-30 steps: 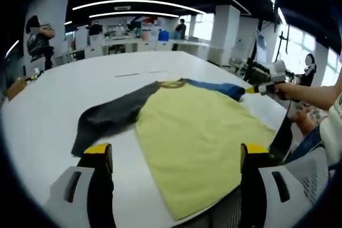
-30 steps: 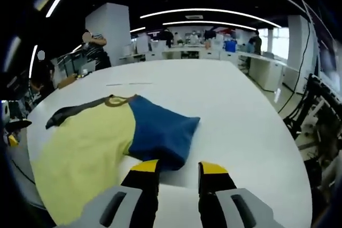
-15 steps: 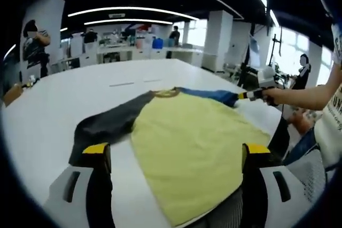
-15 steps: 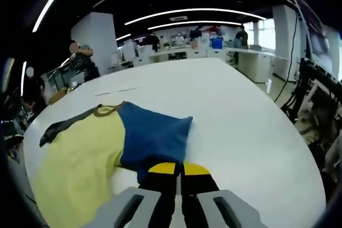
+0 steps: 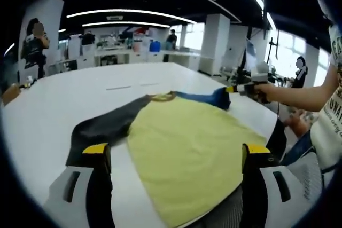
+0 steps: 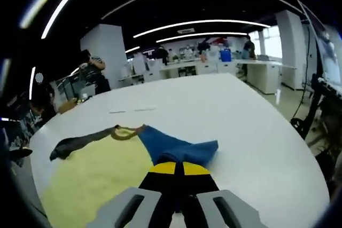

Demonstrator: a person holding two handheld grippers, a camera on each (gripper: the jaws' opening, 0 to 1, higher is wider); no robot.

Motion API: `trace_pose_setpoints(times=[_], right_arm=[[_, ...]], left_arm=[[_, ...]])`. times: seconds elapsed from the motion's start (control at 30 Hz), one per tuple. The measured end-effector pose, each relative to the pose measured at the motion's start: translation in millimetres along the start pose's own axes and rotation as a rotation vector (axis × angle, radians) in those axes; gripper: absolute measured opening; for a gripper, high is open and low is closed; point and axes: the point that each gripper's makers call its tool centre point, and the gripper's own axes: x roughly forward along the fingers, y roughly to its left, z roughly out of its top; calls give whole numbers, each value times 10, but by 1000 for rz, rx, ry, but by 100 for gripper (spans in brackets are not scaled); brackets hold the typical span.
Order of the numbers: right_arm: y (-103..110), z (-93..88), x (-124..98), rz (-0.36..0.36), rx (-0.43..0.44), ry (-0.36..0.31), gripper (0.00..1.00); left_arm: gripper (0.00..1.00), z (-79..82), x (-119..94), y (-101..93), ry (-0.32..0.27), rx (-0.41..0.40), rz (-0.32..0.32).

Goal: Fold the garment on the visible template until the final outline fits inside the template.

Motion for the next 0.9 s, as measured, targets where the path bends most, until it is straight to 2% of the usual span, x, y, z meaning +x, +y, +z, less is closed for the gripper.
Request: trace_pose_setpoints(times=[0.23,0.33,0.43,0.53,0.7,0.9], right_arm=[[292,-14,186,90,-132,26,0],[405,-141,248,128,-212,69,0],[549,-264,288,181,-244,97,0],[656,-454,324,223,-316,147,0],[701,-665,366,240,-304,199,0],[663,-837,375,243,-300,252,0]], left_arm=[[99,30,-27,9,-28,-14,1],[99,37,-36,18,-32,-15,6],[99,38,-40,36,-34,-18,11],[99,36,-40,40,-35,-20,11],[99,23,-36,39,-30,-16,10],[99,24,-39,37,-31,-16,15]])
